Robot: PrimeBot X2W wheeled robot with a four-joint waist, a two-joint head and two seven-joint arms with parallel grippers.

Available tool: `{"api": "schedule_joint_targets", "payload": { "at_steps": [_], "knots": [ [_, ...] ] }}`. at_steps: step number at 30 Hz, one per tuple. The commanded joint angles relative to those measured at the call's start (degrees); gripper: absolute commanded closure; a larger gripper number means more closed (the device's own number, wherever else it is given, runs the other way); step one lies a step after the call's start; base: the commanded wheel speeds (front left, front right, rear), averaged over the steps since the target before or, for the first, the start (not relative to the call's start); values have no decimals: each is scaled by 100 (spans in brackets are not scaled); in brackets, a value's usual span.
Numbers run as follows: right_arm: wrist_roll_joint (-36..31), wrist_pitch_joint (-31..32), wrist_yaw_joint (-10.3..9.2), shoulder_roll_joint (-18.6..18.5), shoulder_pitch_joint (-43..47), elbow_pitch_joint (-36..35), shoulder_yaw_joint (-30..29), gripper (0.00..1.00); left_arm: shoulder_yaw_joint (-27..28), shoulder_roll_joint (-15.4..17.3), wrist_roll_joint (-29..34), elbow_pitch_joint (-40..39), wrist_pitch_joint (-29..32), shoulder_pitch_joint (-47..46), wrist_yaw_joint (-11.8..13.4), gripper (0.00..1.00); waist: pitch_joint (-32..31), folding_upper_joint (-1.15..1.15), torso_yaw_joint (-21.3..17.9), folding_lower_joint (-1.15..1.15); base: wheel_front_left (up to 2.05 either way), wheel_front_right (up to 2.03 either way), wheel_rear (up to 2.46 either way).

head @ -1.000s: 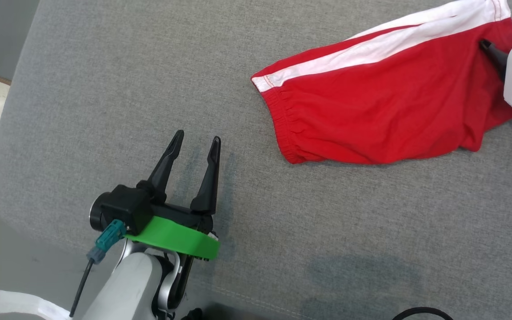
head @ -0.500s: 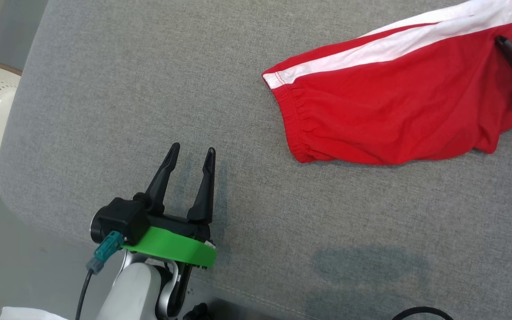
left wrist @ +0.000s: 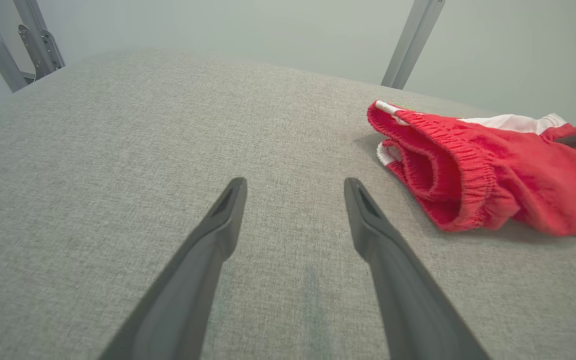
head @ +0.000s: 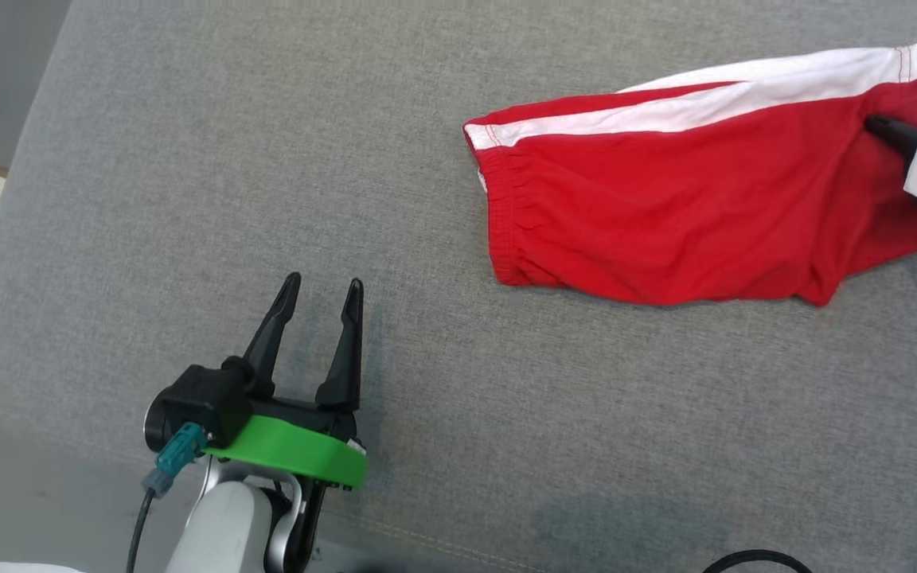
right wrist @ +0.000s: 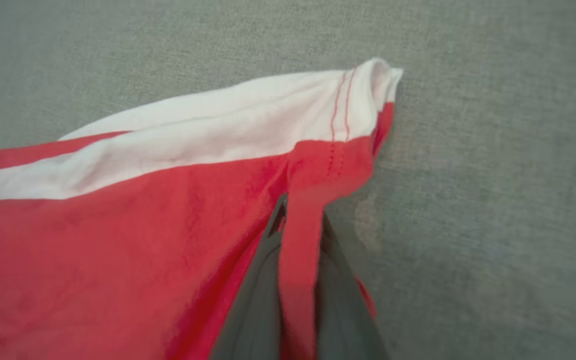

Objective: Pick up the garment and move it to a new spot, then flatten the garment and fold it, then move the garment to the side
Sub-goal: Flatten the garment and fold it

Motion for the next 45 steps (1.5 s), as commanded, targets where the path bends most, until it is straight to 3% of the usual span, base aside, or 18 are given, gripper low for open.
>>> {"api": "schedule_joint_targets", "payload": {
  "at_steps": [1, 9, 14, 18, 22, 28, 29, 33, 41, 42, 43, 45],
  "knots": [
    [152, 78, -5, 60, 182, -76, -208, 100, 30, 1, 61, 34, -14, 141, -38, 0, -316, 0, -325, 0, 0, 0, 0],
    [413, 432, -4, 369, 1087, -442, -1515, 100, 135, 3, 243, 155, -14, 396, -80, 0, -718, 0, -724, 0, 0, 0, 0],
    [83, 201, -3, 441, 1609, -640, -2484, 100, 158, 3, 284, 117, -15, 580, -95, 0, -805, 0, -790, 0, 0, 0, 0],
    [-24, 4, -3, 526, 1725, -898, -2788, 100, 167, 3, 261, 108, -15, 685, -103, 0, -840, 0, -784, 0, 0, 0, 0],
    [325, 173, -3, 884, 1595, -1575, -2586, 100, 166, 2, 218, 80, -15, 785, -108, 0, -910, 0, -784, 0, 0, 0, 0],
    [395, 582, -3, 1680, 1541, -2447, -1630, 100, 92, 1, 132, 39, -14, 806, -79, 0, -902, 0, -814, 0, 0, 0, 0],
    [156, 519, -3, 1924, 1487, -2398, -1254, 100, 33, 1, 136, 51, -15, 757, -82, 0, -875, 0, -820, 0, 0, 0, 0],
    [-366, 132, -3, 2226, 1256, -1899, -796, 100, -75, 1, 184, 118, -14, 633, -98, 0, -825, 0, -762, 0, 0, 0, 0],
    [-647, -455, -3, 2388, 921, -884, -286, 100, -64, 0, 221, 282, -14, 596, -126, 0, -848, 0, -604, 0, 0, 0, 0],
    [-683, -564, -3, 2383, 890, -830, -255, 88, -64, 0, 212, 292, -15, 619, -127, 0, -864, 0, -604, 0, 0, 0, 0],
    [-680, -668, -3, 2384, 863, -788, -207, 0, -59, 0, 198, 303, -14, 649, -127, 0, -879, 0, -611, 0, 0, 0, 0],
    [-627, -848, -3, 2397, 867, -732, -115, 0, -50, 0, 185, 318, -14, 707, -128, 0, -928, 0, -637, 0, 0, 0, 0]
  ]
}}
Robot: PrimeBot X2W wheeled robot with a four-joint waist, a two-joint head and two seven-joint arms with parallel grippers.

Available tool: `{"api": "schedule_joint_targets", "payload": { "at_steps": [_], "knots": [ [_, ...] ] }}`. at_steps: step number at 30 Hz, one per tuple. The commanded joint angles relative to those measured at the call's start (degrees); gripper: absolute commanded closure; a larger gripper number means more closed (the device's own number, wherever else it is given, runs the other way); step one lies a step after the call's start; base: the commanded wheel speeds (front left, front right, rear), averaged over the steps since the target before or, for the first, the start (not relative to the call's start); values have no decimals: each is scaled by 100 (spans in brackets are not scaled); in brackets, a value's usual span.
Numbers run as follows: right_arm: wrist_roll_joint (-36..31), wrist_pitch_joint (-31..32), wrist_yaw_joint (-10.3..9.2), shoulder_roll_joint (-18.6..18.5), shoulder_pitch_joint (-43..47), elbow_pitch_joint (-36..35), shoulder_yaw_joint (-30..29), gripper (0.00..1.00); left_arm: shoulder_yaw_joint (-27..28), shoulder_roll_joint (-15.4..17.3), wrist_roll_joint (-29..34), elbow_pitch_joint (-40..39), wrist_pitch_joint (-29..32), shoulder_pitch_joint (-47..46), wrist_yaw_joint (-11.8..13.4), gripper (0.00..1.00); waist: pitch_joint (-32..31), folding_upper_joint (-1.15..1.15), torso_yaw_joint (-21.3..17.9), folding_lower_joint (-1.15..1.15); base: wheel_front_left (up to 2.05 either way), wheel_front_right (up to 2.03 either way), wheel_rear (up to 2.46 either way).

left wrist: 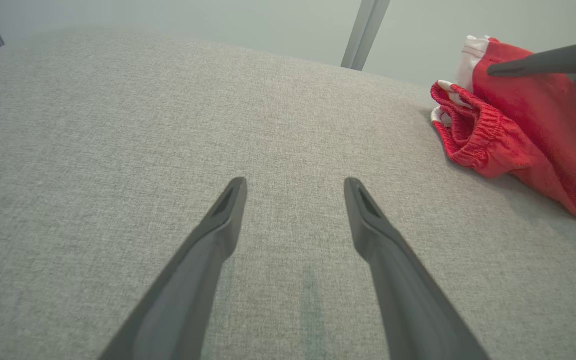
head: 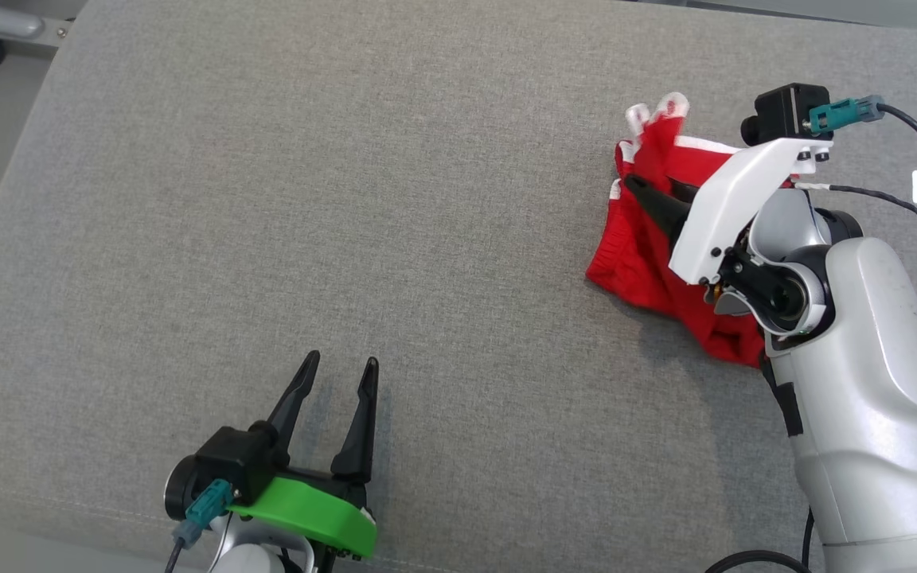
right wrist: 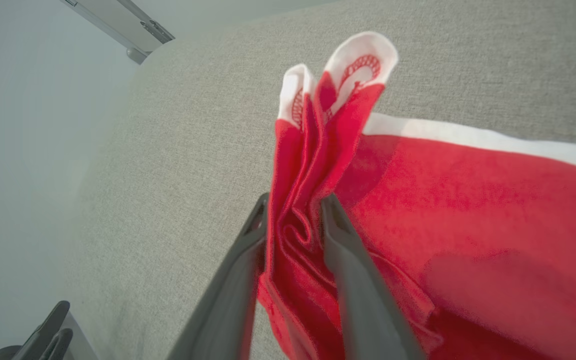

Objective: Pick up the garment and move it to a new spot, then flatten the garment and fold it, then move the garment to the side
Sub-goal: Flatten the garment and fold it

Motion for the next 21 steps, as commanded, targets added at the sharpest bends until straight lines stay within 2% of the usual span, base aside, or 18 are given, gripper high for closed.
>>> {"api": "schedule_joint_targets", "payload": {
  "at_steps": [1, 5, 9, 11, 12, 14, 16, 17, 18, 19, 21],
  "knots": [
    [64, -134, 1, -14, -16, -12, 43, 0, 33, 7, -18, 17, -14, 70, -27, 0, -73, 0, -37, 0, 0, 0, 0],
    [434, -528, 0, -45, 215, -409, 125, 0, 149, 8, -96, 39, -15, 221, 12, 0, -268, 0, -136, 0, 0, 0, 0],
    [739, -834, 1, -267, 652, -1319, 43, 0, 361, 8, -141, -21, -15, 474, 68, 0, -464, 0, -292, 0, 0, 0, 0],
    [605, -1121, 0, -508, 944, -1790, -102, 0, 460, 8, -123, -91, -15, 583, 83, 0, -524, 0, -382, 0, 0, 0, 0],
    [605, -1121, 0, -508, 944, -1790, -102, 0, 460, 8, -123, -91, -15, 583, 83, 0, -524, 0, -382, 0, 0, 0, 0],
    [246, -1537, 1, -826, 1268, -2182, -227, 0, 518, 7, -156, -192, -15, 711, 106, 0, -573, 0, -461, 0, 0, 0, 0],
    [19, -1966, 1, -943, 1655, -2346, -467, 0, 557, 7, -178, -273, -14, 817, 144, 0, -620, 0, -523, 0, 0, 0, 0],
    [-22, -2154, 1, -974, 1849, -2394, -572, 6, 556, 7, -182, -301, -14, 857, 157, 0, -638, 0, -537, 0, 0, 0, 0],
    [-89, -2337, 1, -1024, 2035, -2417, -682, 32, 550, 7, -194, -330, -15, 882, 173, 0, -652, 0, -549, 0, 0, 0, 0],
    [-174, -2513, 1, -1098, 2235, -2398, -782, 51, 543, 8, -200, -358, -15, 909, 199, 0, -658, 0, -565, 0, 0, 0, 0],
    [-375, -2872, 1, -1182, 2592, -2283, -825, 67, 550, 7, -207, -405, -15, 947, 234, 0, -653, 0, -605, 0, 0, 0, 0]
  ]
}}
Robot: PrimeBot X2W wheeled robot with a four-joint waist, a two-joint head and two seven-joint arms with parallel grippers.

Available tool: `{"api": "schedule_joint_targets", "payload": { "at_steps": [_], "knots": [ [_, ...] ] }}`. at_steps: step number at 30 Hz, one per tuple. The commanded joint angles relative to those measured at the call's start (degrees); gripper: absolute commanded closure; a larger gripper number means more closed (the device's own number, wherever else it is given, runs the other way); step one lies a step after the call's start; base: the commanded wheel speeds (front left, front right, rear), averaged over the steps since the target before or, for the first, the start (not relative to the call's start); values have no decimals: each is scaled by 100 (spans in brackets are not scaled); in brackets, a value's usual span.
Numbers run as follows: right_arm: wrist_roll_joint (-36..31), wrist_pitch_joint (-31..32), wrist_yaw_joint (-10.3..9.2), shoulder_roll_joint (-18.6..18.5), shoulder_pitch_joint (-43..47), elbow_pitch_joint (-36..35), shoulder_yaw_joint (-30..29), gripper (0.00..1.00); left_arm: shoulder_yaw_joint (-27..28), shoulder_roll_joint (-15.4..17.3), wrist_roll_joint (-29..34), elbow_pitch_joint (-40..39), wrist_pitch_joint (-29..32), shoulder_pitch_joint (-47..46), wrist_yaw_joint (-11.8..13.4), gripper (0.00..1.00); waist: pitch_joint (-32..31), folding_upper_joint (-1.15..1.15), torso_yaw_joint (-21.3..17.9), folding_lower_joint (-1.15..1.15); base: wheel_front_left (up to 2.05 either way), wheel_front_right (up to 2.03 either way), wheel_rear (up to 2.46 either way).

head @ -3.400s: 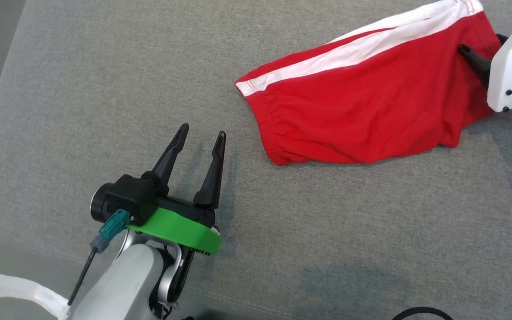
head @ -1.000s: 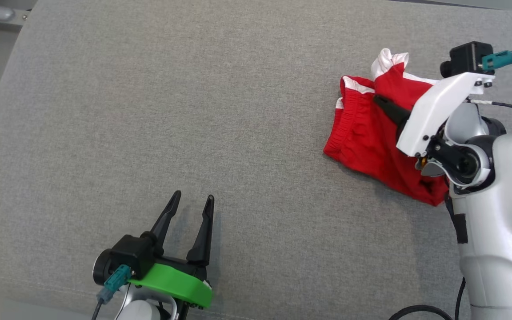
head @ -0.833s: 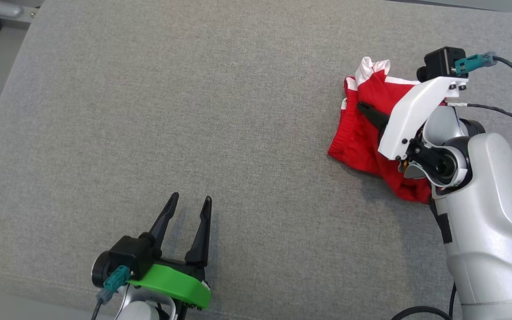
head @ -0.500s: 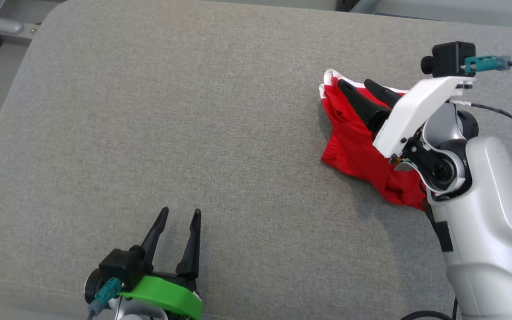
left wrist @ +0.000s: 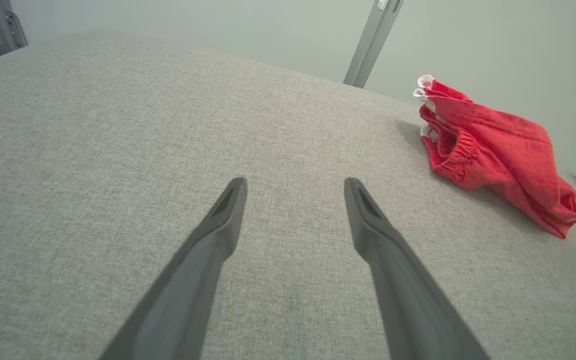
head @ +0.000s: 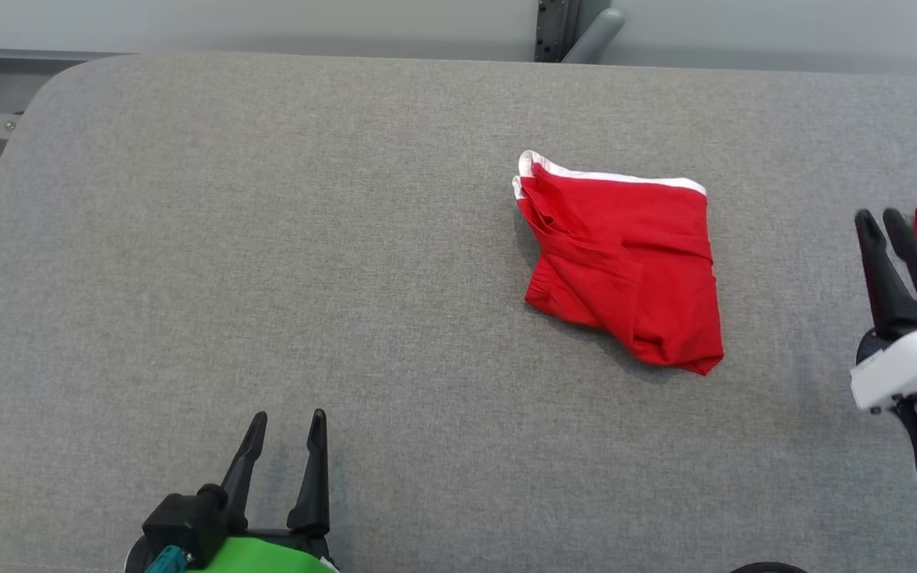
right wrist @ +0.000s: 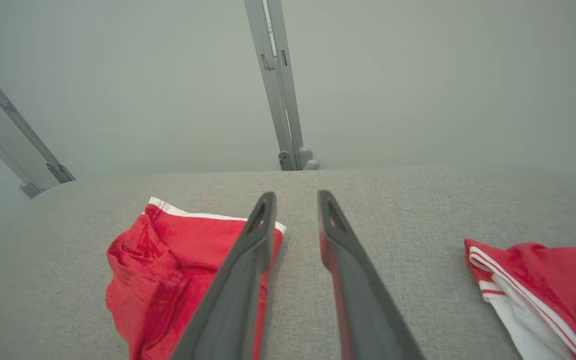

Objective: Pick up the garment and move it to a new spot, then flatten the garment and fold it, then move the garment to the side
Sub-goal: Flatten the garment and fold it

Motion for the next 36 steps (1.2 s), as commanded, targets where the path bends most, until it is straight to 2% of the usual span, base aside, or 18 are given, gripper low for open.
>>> {"api": "schedule_joint_targets", "payload": {
  "at_steps": [1, 2, 6, 13, 19, 23, 27, 36],
  "knots": [
    [-74, -267, 1, 39, 189, 124, -12, 80, 25, 8, -18, -59, -15, 72, 45, 0, -2, 0, -70, 0, 0, 0, 0],
    [-168, -440, 1, 46, 309, 262, -8, 100, 23, 9, -6, -72, -14, 67, 50, 0, 24, 0, -74, 0, 0, 0, 0],
    [-475, -1140, 1, 43, 286, 983, 265, 100, -42, 8, 7, -157, -15, -101, 50, 0, 247, 0, -39, 0, 0, 0, 0],
    [-1021, -2381, 0, 218, -836, 2394, 852, 100, -132, 9, 105, -147, -15, -361, 3, 0, 612, 0, 142, 0, 0, 0, 0],
    [-1230, -2621, -2, 373, -1533, 3440, 1480, 100, -113, 8, 94, -62, -14, -446, -30, 0, 697, 0, 285, 0, 0, 0, 0],
    [-1222, -2656, -2, 451, -1749, 3928, 1679, 100, -133, 8, 28, -29, -14, -471, -23, 0, 700, 0, 352, 0, 0, 0, 0],
    [-1269, -2657, -2, 502, -1849, 4073, 1729, 100, -172, 8, -11, -13, -14, -503, -7, 0, 707, 0, 414, 0, 0, 0, 0],
    [-1204, -2660, -2, 620, -1625, 3816, 2211, 100, -210, 8, -26, -15, -15, -516, 40, 0, 680, 0, 493, 0, 0, 0, 0]
  ]
}}
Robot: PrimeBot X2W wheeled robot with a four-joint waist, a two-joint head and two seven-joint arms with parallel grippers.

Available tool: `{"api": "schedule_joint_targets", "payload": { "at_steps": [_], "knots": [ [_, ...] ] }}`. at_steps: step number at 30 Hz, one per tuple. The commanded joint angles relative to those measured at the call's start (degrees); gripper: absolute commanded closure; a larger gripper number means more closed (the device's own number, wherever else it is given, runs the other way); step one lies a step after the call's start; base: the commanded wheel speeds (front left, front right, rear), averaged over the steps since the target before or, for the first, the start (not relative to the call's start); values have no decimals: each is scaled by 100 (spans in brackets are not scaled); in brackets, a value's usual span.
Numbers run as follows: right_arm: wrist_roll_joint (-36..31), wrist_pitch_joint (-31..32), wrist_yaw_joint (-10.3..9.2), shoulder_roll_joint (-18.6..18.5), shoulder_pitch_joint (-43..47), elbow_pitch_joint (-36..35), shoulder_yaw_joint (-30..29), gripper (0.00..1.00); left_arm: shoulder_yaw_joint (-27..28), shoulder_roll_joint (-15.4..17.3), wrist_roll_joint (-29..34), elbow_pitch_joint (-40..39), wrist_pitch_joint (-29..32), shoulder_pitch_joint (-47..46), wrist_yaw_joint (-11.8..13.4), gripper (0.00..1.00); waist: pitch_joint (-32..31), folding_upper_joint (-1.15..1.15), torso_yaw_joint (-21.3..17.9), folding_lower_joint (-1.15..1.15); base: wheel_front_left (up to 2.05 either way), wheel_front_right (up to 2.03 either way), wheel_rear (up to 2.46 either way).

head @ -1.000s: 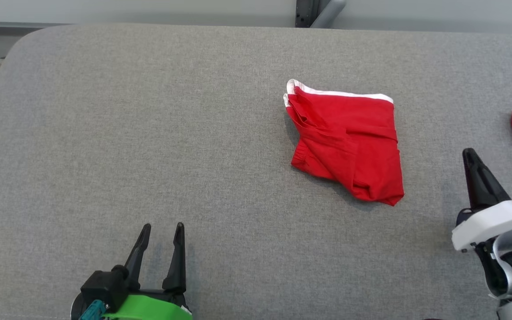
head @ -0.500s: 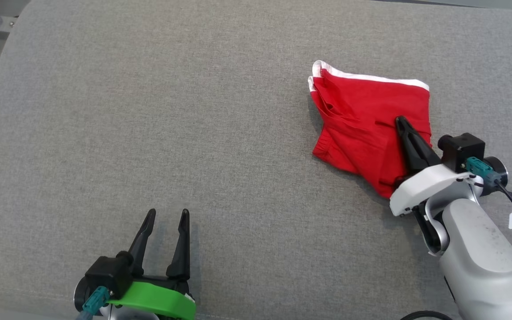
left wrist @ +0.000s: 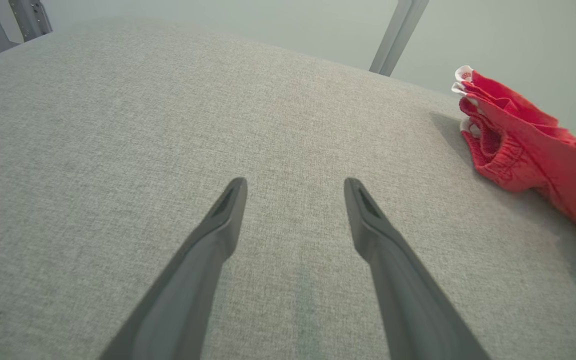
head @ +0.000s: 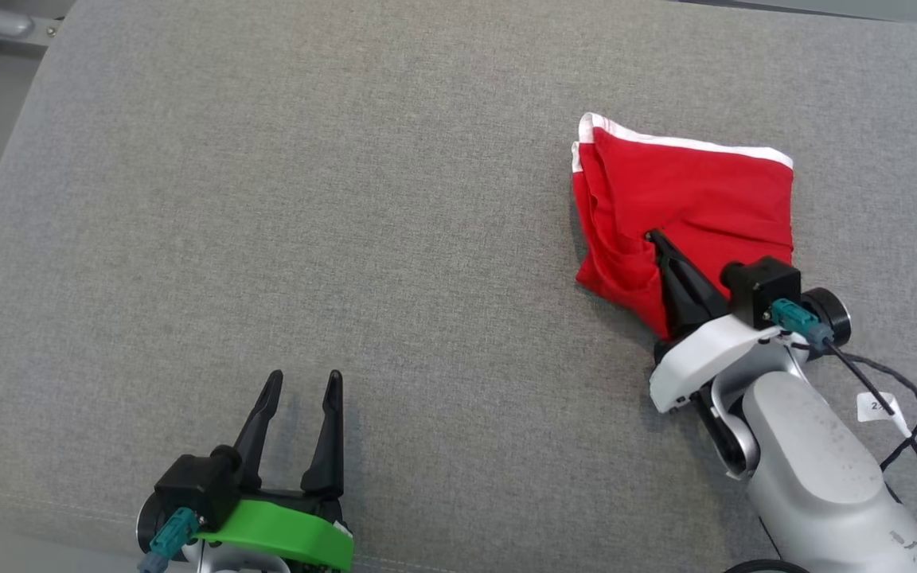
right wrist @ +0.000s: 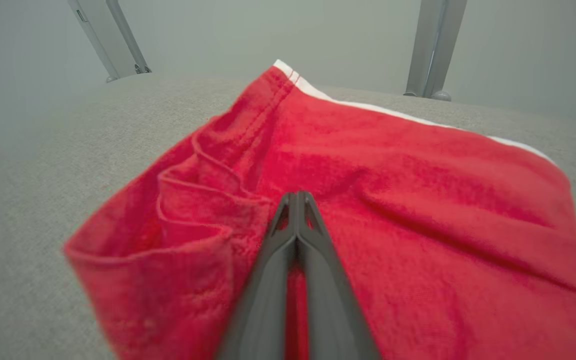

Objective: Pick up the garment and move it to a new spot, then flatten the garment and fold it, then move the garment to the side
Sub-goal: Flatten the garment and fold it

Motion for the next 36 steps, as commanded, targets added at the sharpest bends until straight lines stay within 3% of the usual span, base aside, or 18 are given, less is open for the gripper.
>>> {"api": "schedule_joint_targets", "payload": {
  "at_steps": [1, 15, 20, 22, 23, 29, 36],
  "knots": [
    [29, -23, -5, -11, 92, -51, 51, 100, 7, 8, 10, 1, -14, -66, 19, 0, -10, 0, 12, 0, 0, 0, 0],
    [255, -24, -5, 144, 424, -146, 1317, 100, -27, 8, -35, 41, -15, 116, 69, 0, -309, 0, 64, 0, 0, 0, 0],
    [286, -25, -5, 156, 658, -491, 1221, 100, 58, 8, -11, 58, -15, 205, 71, 0, -532, 0, 7, 0, 0, 0, 0],
    [134, -25, -5, 124, 999, -1001, 808, 25, 190, 8, 24, 11, -15, 315, 85, 0, -716, 0, -100, 0, 0, 0, 0],
    [54, -25, -5, 116, 1135, -1164, 650, 0, 247, 8, 28, -17, -15, 337, 91, 0, -749, 0, -152, 0, 0, 0, 0],
    [-510, -21, -5, 150, 2135, -2189, -550, 0, 633, 8, 158, -235, -15, 554, 21, 0, -977, 0, -527, 0, 0, 0, 0],
    [-796, -21, -5, 176, 2946, -2643, -1916, 0, 812, 9, 553, -281, -14, 685, -141, 0, -1145, 0, -722, 0, 0, 0, 0]
  ]
}}
